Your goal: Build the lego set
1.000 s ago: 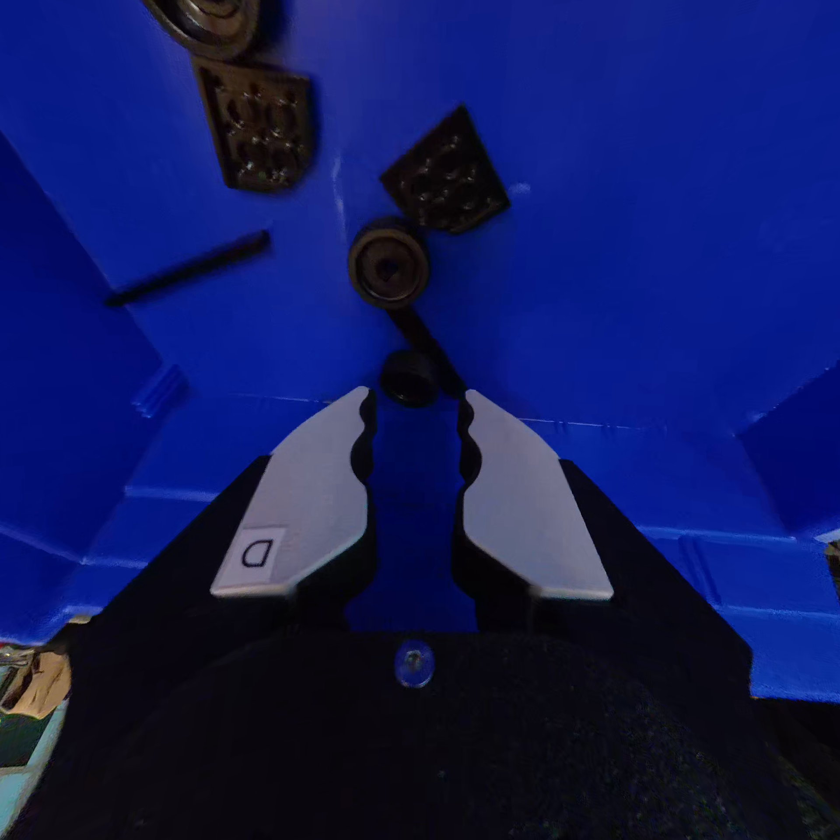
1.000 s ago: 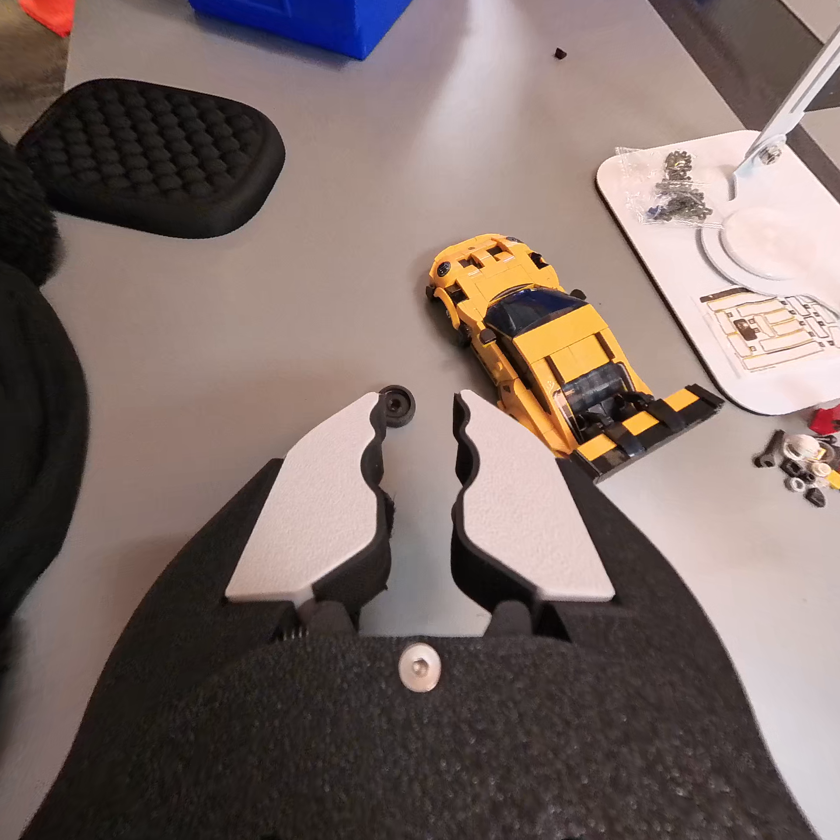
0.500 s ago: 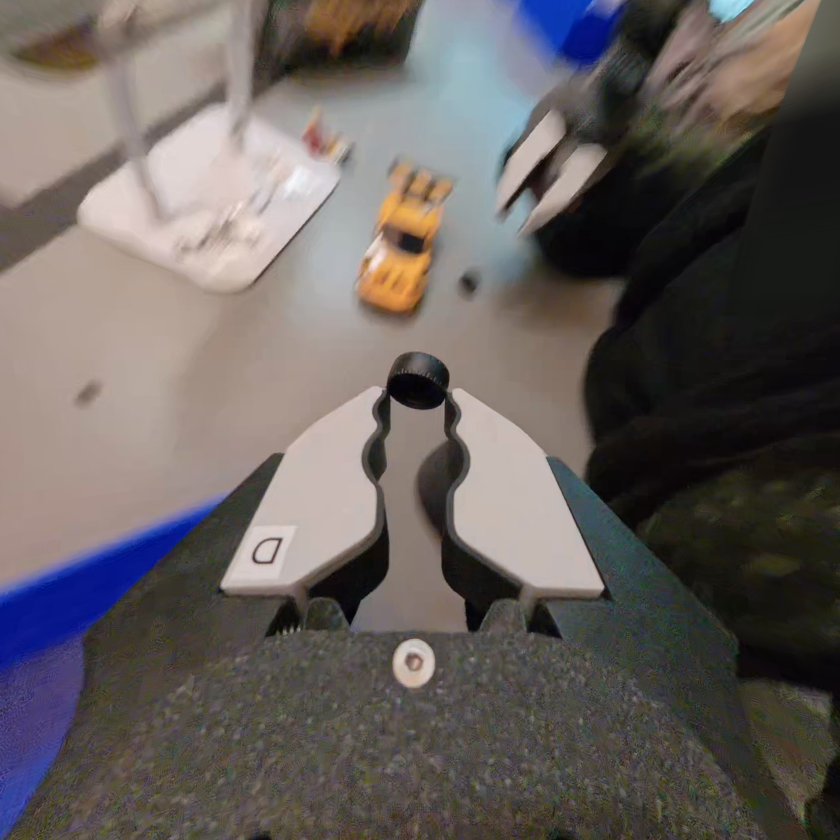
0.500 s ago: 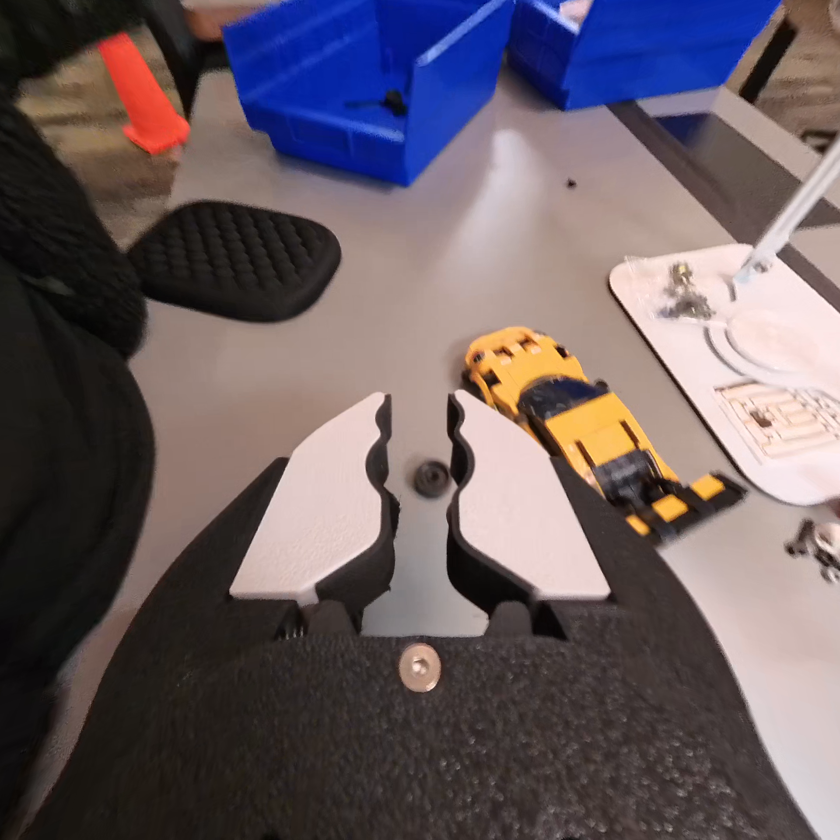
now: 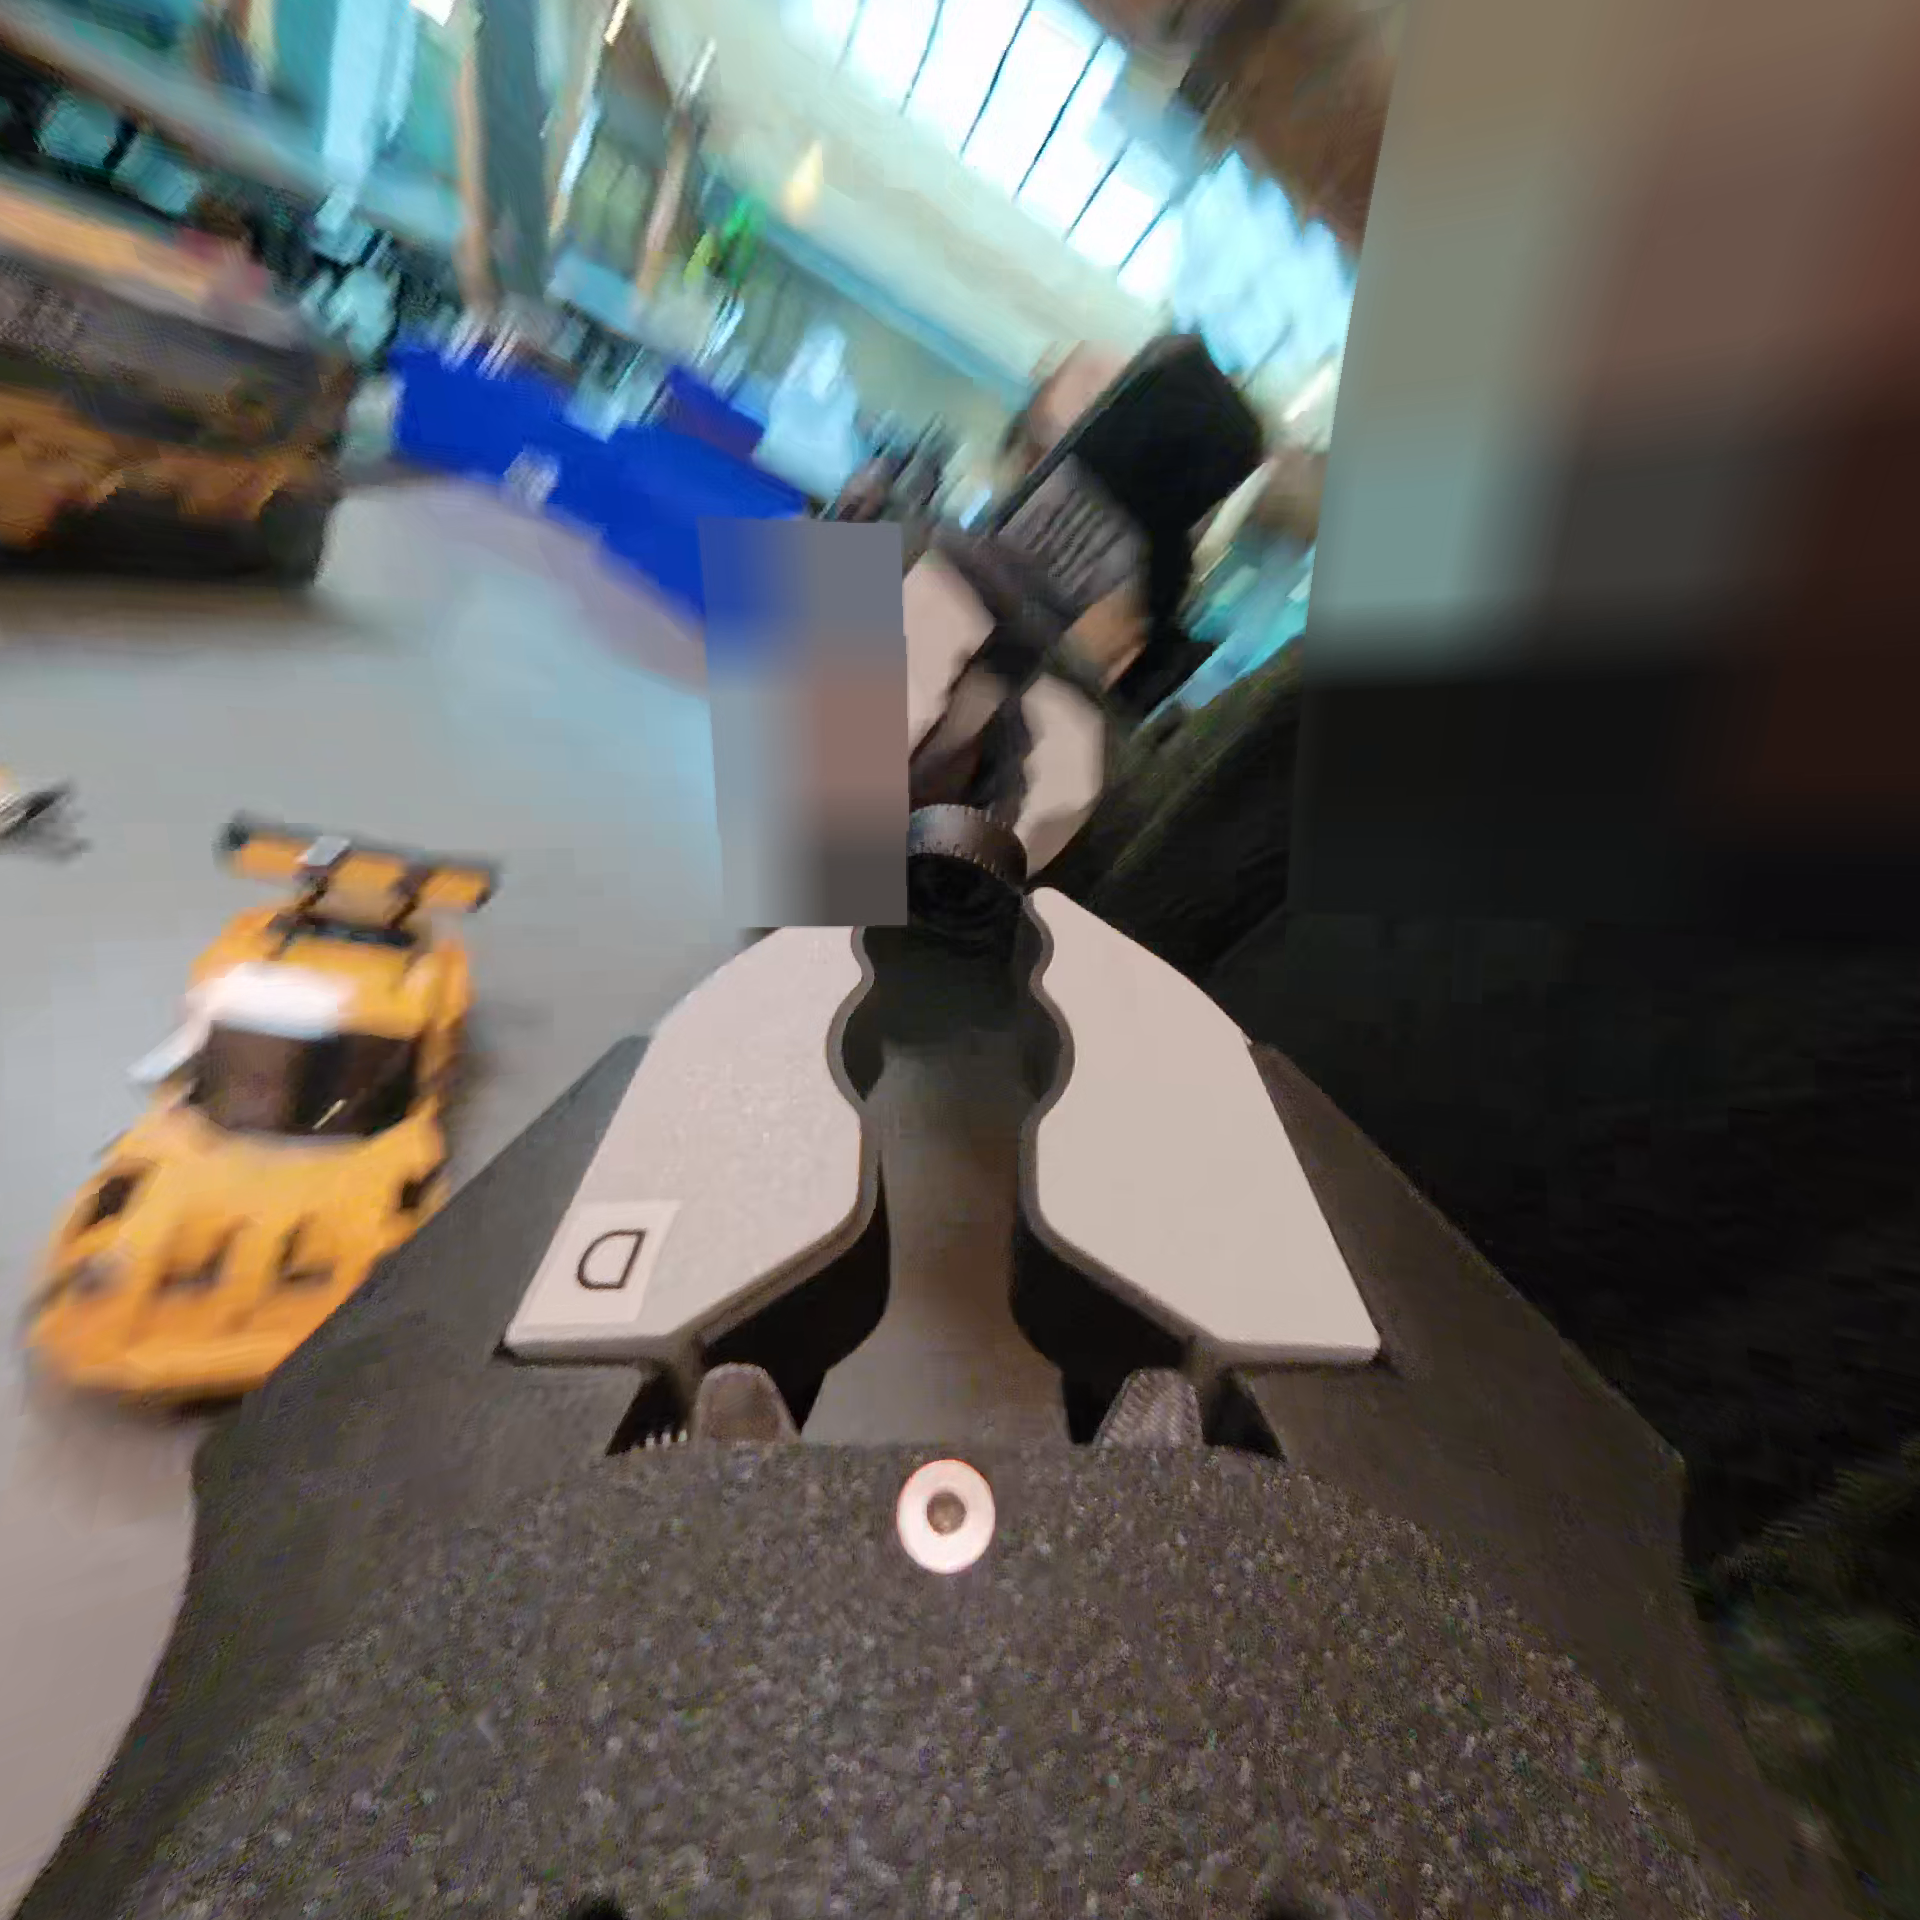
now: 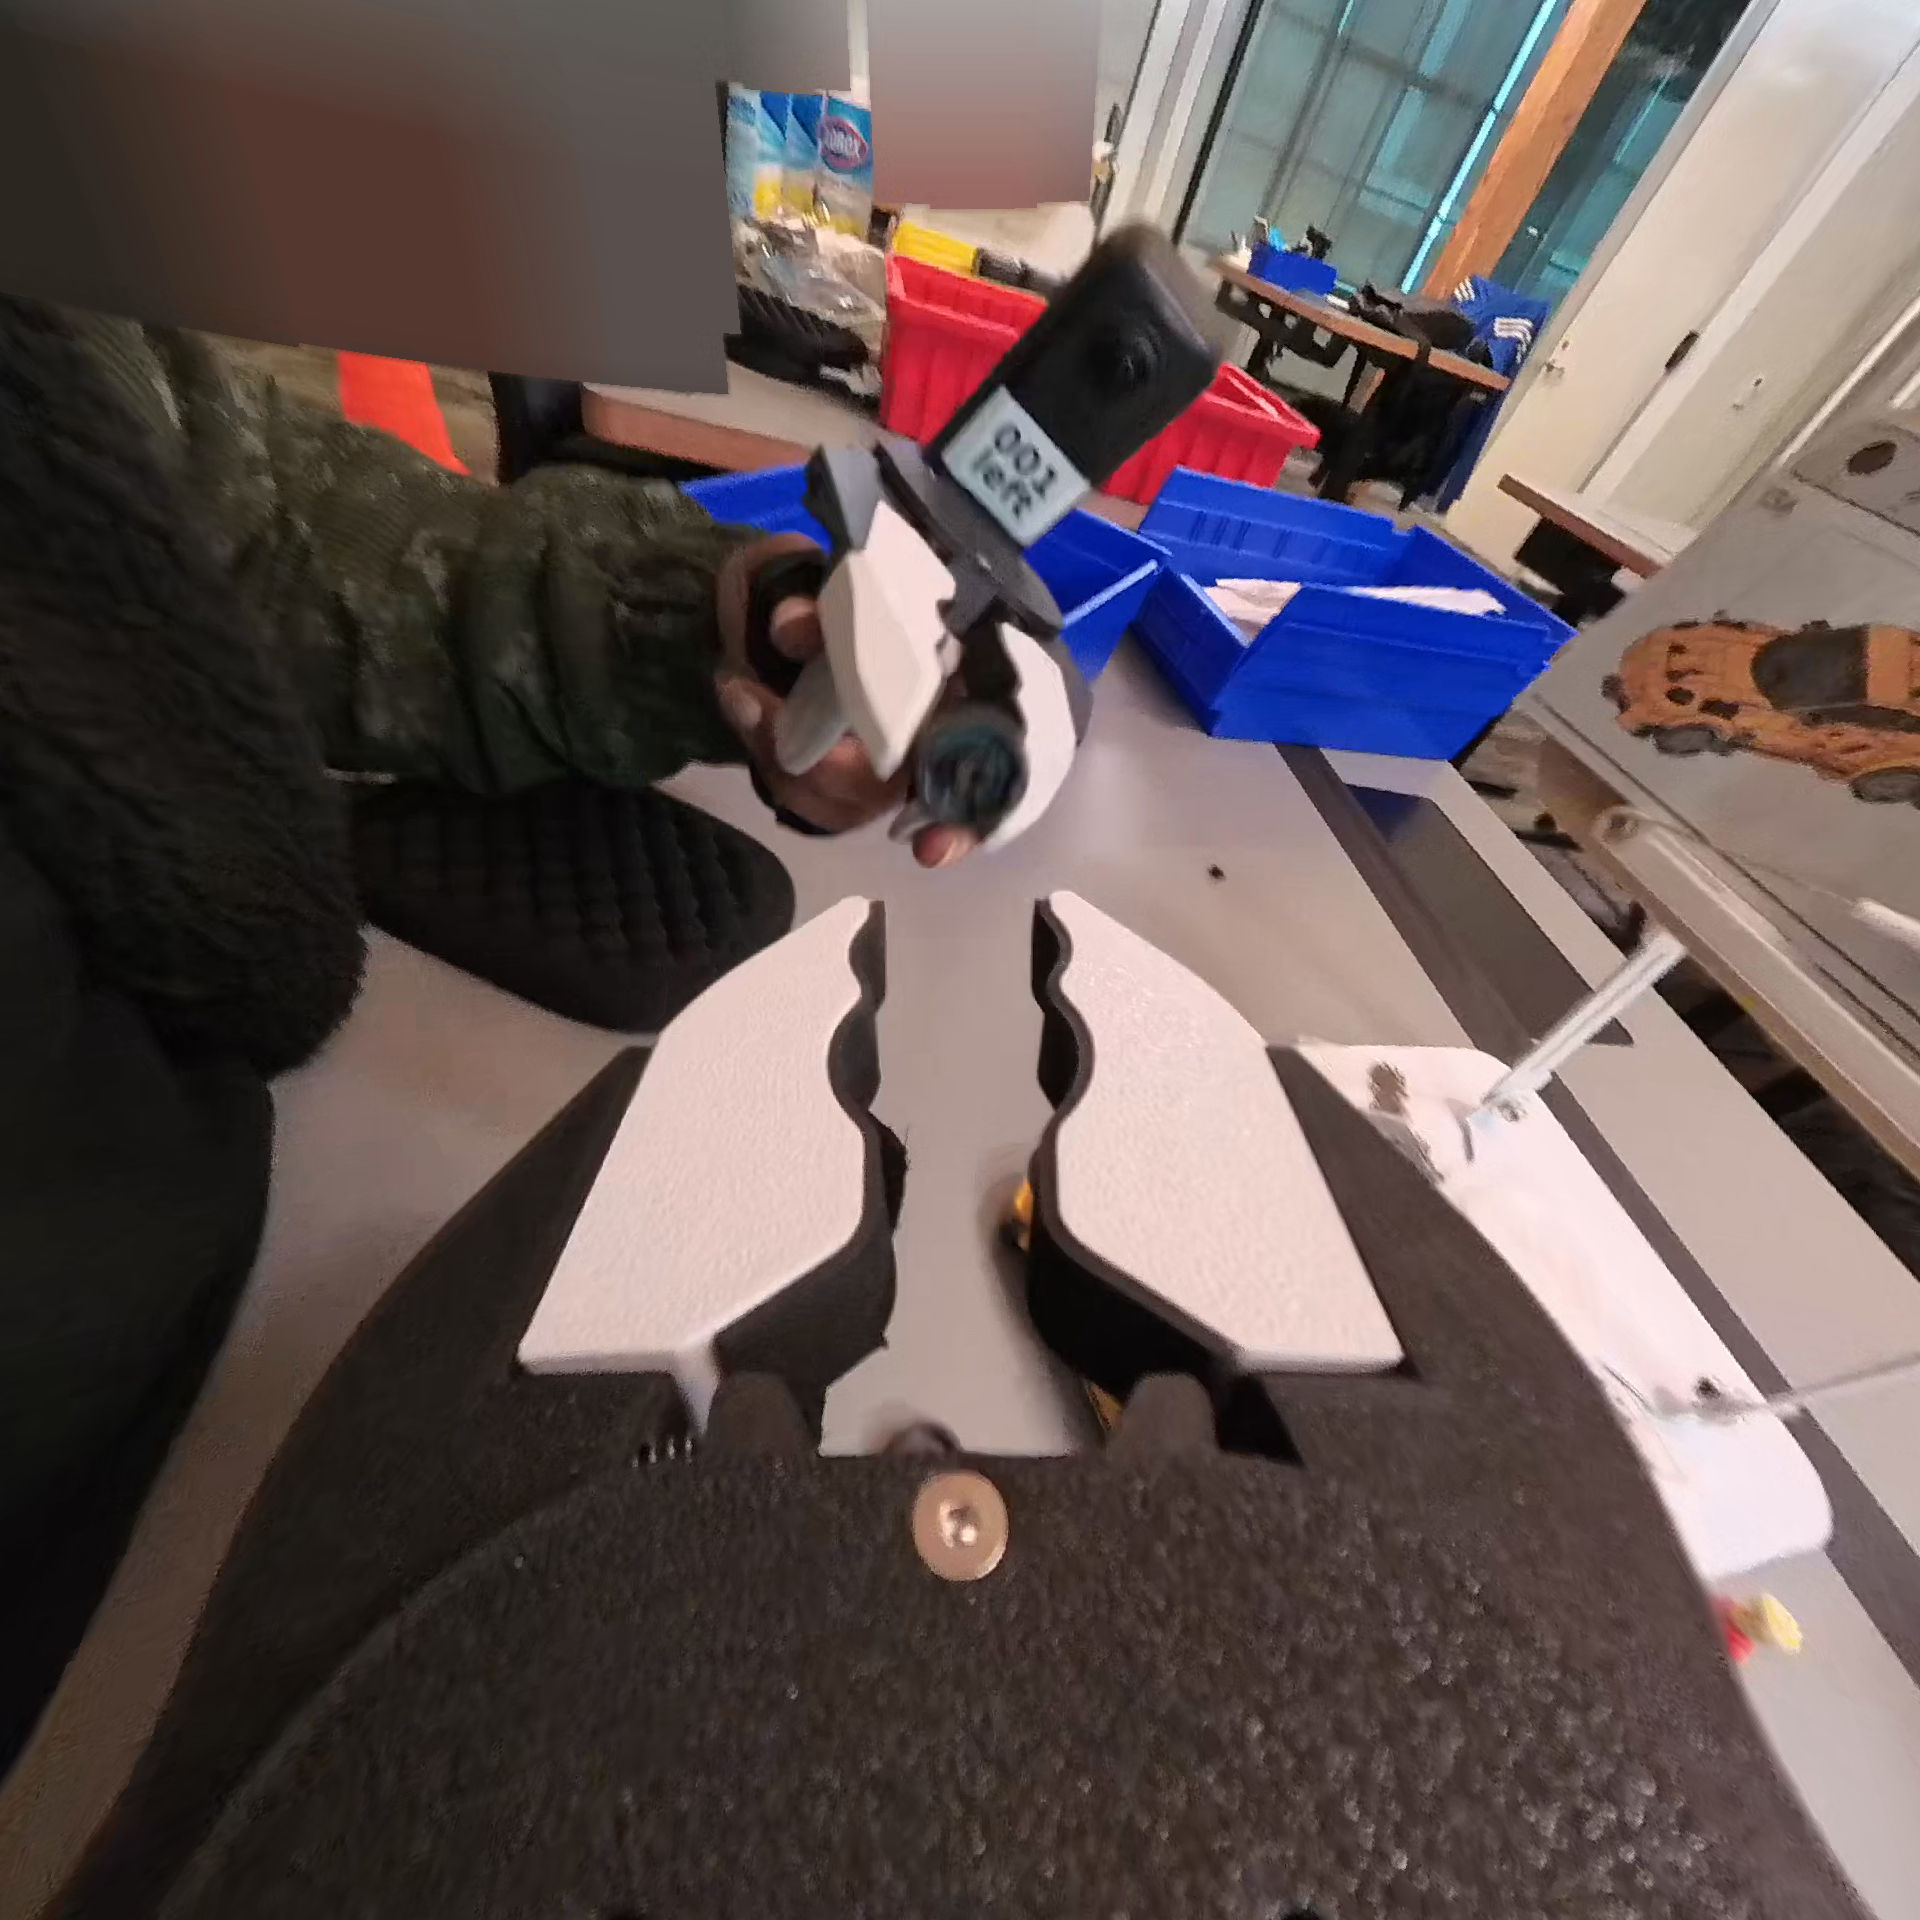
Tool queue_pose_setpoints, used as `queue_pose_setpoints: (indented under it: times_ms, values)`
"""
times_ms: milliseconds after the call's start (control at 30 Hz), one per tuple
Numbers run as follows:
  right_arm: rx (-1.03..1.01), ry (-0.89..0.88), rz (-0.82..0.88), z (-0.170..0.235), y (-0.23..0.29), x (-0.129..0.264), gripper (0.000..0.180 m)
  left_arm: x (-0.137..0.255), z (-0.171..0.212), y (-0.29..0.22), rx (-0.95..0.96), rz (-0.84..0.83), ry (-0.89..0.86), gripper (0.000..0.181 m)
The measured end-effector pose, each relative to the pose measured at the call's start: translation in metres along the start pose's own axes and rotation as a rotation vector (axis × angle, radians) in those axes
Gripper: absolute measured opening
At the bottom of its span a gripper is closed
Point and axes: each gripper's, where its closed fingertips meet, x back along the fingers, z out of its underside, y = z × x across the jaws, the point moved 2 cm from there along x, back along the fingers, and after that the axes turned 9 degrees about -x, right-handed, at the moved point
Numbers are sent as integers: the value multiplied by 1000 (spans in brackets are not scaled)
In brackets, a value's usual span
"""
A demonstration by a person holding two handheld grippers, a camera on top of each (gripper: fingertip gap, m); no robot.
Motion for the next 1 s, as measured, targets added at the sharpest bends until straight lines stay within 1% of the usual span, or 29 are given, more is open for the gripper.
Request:
queue_pose_setpoints:
  times_ms: [67, 133, 200, 300, 367, 400, 433, 467, 500, 567, 633, 733, 800, 867, 933, 1000]
  values:
    - [-3, 29, 41, 12, -9, 10, 24, -3, 34, 18, -74, -161, 320, 22]
    - [-36, 54, 88, 25, -22, 23, 22, 8, 69, 36, -162, -321, 696, 22]
    - [-68, 82, 143, 37, -37, 35, 22, 22, 94, 45, -216, -400, 1010, 22]
    - [-98, 97, 227, 51, -55, 52, 22, 36, 118, 51, -279, -420, 1338, 23]
    - [-123, 91, 260, 57, -60, 60, 22, 41, 131, 55, -305, -409, 1492, 23]
    - [-135, 90, 267, 60, -61, 62, 22, 41, 138, 58, -324, -400, 1541, 23]
    - [-142, 93, 275, 63, -62, 63, 22, 39, 145, 60, -329, -382, 1568, 23]
    - [-145, 97, 280, 65, -62, 64, 22, 37, 151, 61, -332, -369, 1579, 27]
    - [-147, 103, 281, 68, -62, 65, 22, 34, 152, 63, -335, -362, 1578, 26]
    - [-152, 107, 286, 72, -62, 66, 22, 30, 150, 62, -325, -349, 1530, 34]
    - [-162, 102, 289, 74, -64, 68, 22, 31, 137, 59, -305, -353, 1435, 41]
    - [-182, 83, 293, 75, -67, 70, 22, 46, 103, 52, -258, -422, 1259, 40]
    - [-192, 70, 298, 76, -70, 71, 22, 75, 76, 50, -254, -541, 1195, 38]
    - [-205, 58, 299, 77, -73, 72, 22, 112, 48, 48, -237, -684, 1134, 34]
    - [-218, 49, 298, 77, -74, 72, 22, 162, 24, 47, -214, -856, 1100, 30]
    - [-222, 45, 297, 77, -75, 73, 22, 220, 10, 47, -144, -1015, 1084, 29]
